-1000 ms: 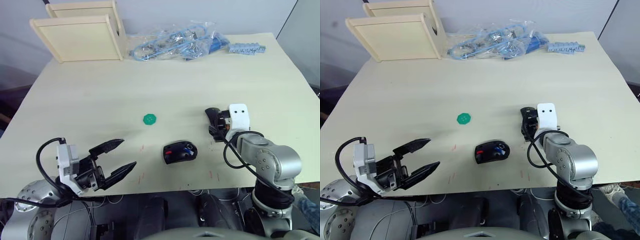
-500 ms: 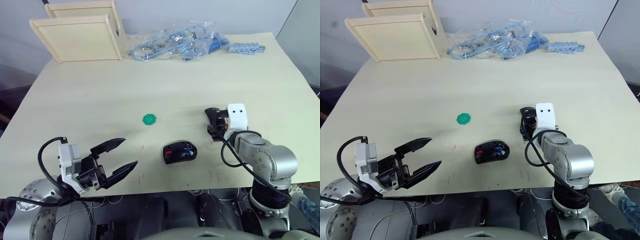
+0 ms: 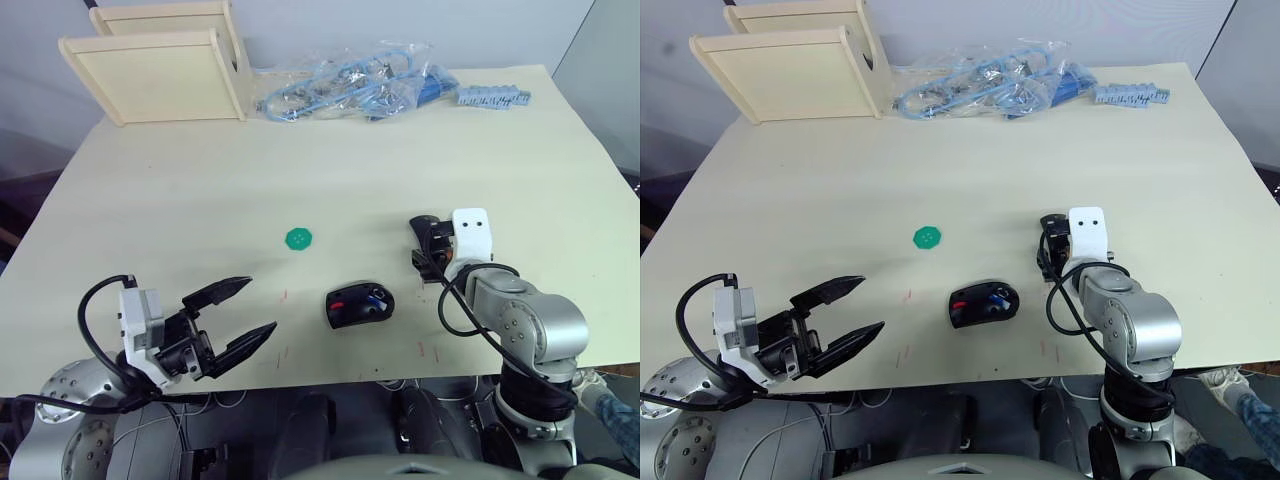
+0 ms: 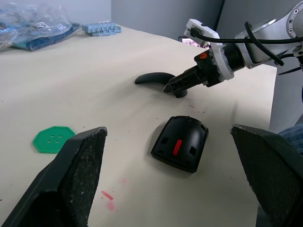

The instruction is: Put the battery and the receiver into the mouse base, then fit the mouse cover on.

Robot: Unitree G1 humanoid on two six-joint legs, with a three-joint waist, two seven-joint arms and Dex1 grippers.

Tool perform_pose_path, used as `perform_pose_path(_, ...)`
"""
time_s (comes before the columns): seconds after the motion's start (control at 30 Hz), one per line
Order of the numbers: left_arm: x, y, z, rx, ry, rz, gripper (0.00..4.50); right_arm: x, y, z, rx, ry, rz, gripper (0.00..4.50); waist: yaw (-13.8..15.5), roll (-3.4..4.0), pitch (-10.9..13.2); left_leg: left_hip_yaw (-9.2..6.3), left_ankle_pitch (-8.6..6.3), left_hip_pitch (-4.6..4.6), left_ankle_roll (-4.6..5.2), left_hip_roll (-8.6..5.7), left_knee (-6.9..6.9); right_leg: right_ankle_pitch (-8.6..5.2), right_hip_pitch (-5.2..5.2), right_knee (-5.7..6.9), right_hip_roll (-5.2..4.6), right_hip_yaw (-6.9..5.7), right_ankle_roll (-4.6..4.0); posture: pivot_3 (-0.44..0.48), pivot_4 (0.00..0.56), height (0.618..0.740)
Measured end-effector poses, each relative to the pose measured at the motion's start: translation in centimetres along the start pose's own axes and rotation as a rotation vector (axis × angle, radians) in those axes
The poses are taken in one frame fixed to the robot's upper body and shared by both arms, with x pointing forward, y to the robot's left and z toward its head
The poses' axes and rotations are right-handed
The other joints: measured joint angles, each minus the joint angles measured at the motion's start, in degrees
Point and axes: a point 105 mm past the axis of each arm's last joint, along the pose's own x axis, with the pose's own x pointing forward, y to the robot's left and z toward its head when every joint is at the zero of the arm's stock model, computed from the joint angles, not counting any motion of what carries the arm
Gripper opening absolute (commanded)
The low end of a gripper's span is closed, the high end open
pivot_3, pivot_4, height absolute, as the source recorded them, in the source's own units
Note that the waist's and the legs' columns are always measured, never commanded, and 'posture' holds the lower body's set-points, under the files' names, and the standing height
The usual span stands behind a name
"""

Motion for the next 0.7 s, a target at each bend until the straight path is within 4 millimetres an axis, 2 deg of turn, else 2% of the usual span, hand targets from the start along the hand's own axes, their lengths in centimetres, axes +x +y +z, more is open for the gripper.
perform_pose_path(0.7, -0.04, -0.13, -0.33, -0.014, 0.008, 0.006, 4.43, 0.38, -0.35, -0.13, -0.022, -0.007, -0.026, 4.5, -0.01, 0.0, 0.0, -0.02, 0.0, -0.17, 0.0, 0.0, 0.0, 0.0, -0.16, -0.02, 0.0, -0.02, 0.0, 0.0, 0.15, 0.74)
